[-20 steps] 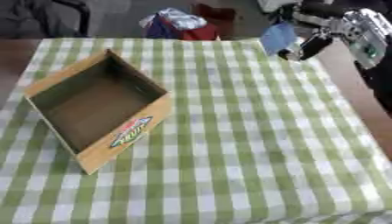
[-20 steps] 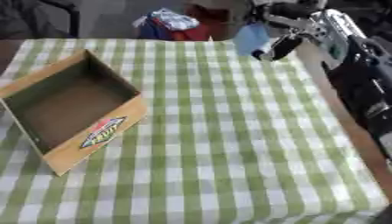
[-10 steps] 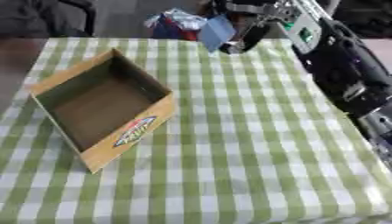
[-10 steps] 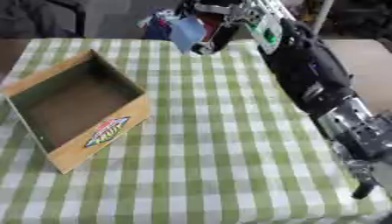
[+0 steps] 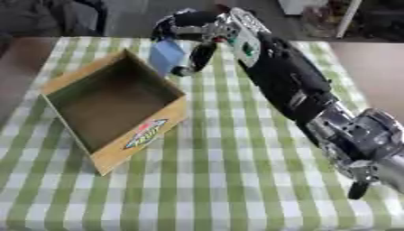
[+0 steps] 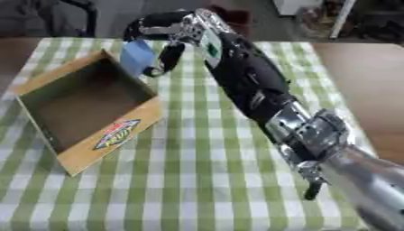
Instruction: Pick up objects on the table and place them in the box.
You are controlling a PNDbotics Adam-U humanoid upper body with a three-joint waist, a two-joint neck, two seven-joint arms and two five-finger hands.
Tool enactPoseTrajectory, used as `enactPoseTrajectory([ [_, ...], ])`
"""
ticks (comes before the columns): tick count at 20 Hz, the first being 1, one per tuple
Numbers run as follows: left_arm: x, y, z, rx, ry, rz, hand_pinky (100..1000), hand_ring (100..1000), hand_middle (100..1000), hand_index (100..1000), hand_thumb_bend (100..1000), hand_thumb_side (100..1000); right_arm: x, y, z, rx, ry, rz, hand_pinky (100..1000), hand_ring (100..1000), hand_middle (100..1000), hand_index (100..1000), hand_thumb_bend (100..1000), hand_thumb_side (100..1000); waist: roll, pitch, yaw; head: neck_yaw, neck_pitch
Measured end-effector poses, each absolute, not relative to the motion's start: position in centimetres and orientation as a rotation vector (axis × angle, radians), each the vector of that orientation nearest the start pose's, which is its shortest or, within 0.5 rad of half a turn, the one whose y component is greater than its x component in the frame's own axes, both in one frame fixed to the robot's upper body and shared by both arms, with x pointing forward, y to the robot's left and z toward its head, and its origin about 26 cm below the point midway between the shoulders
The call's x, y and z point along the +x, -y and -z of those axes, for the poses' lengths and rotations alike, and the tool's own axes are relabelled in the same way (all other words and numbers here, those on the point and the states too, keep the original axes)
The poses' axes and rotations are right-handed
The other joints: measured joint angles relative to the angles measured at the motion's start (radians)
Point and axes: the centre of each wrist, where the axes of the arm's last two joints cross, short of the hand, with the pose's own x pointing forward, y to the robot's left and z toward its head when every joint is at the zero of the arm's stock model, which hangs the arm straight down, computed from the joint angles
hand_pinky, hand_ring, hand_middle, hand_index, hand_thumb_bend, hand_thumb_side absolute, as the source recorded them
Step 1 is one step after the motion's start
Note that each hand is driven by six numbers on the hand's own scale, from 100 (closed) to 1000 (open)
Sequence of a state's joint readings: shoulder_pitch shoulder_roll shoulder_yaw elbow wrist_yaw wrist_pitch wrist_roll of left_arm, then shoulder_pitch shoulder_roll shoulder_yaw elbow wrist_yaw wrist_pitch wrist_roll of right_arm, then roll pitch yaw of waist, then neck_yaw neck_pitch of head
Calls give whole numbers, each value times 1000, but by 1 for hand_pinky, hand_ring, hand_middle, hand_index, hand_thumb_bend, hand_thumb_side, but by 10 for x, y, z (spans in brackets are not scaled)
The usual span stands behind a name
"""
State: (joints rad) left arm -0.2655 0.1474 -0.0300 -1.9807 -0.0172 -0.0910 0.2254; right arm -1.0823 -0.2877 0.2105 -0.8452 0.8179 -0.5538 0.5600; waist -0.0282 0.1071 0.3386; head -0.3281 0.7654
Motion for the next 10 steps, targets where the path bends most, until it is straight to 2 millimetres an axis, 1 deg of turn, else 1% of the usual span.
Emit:
enactPoseTrajectory([
  [4,299,-227,-172,113,2335,-21,653,604,653,703,100,676,493,170,-205,-485,1613,-2044,852,957,892,530,100,155,-2,1,3,-3,0],
  [6,299,-227,-173,111,2335,-22,653,604,653,703,100,676,491,161,-205,-494,1618,-2091,864,949,891,547,100,155,-3,1,3,-3,0],
  [7,299,-226,-173,110,2335,-24,653,604,653,703,100,676,489,157,-207,-504,1622,-2117,870,945,890,574,100,163,-3,1,3,-3,0],
  [8,299,-226,-172,108,2335,-26,653,604,653,703,100,676,487,153,-208,-516,1626,-2142,870,945,890,574,100,163,-3,1,3,-3,0],
  [9,299,-226,-172,107,2335,-27,653,604,653,703,100,676,486,149,-209,-527,1631,-2165,878,946,894,691,100,221,-3,2,3,-3,0],
  [10,299,-225,-172,106,2335,-29,653,604,653,704,100,676,484,146,-209,-538,1632,-2187,879,946,895,732,127,256,-3,2,3,-3,0],
])
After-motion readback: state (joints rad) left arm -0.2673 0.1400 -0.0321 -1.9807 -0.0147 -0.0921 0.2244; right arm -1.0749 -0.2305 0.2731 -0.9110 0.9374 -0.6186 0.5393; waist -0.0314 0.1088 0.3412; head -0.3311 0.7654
